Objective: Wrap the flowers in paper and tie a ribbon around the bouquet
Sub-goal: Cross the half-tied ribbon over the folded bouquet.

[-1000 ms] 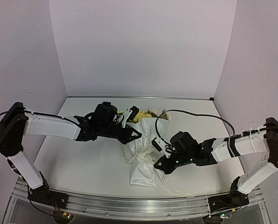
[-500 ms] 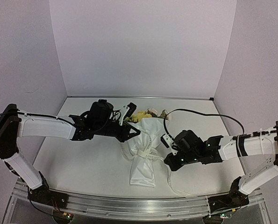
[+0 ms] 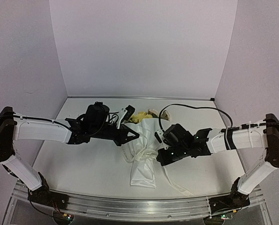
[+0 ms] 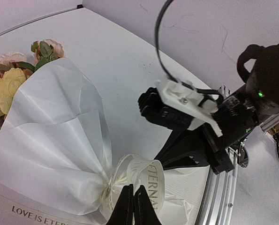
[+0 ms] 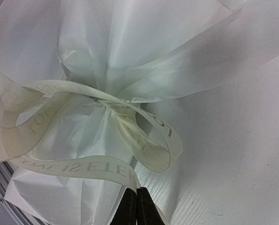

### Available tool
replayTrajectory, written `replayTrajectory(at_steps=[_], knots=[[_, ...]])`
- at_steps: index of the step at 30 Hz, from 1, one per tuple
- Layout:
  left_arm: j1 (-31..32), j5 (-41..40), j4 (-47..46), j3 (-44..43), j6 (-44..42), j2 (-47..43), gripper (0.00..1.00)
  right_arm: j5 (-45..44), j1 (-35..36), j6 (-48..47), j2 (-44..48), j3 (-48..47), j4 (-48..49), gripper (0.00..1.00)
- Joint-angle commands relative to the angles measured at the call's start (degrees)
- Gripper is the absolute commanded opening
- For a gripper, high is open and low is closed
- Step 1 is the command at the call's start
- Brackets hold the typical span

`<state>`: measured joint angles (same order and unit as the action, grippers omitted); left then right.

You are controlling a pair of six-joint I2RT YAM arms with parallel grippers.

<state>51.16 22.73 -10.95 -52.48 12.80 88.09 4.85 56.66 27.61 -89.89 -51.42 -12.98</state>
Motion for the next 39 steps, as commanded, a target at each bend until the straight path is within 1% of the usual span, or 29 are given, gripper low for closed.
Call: replayTrajectory(at_steps=[1,5,13,19,25,32,39], knots=[[0.35,3.36,-4.34,0.81,-2.46,-3.47,0.00,0.22,-0.13,4.50,-2.96,-2.71,3.58,0.00],[1.50,4.51,-3.61,0.22,-3.88,-3.49,0.00,-0.19,-0.62,6.56,-5.39,-3.45,7.19,0.00],[3.56,5.21,-1.72,-1.17,-5.64,-2.54,0.00,-2.29,-1.09,8.67,-8.58,-4.02,10.22,0.00],[6.06,5.45,0.89,-3.33,-8.28,-2.01,0.00,-3.57,-1.81,9.90,-8.64,-2.43,12.53,0.00],[9.02,6.25,4.69,-6.04,-11.36,0.49,0.00,-3.01,-2.83,10.75,-9.67,-2.71,14.16,0.00],[12.18,8.06,5.00,-7.41,-12.65,3.37,0.02,-2.69,-3.68,11.01,-10.54,-1.04,16.97,0.00],[17.11,4.71,7.49,-9.00,-15.77,7.81,0.04,-0.73,-4.07,9.48,-11.18,-0.26,19.56,0.00]])
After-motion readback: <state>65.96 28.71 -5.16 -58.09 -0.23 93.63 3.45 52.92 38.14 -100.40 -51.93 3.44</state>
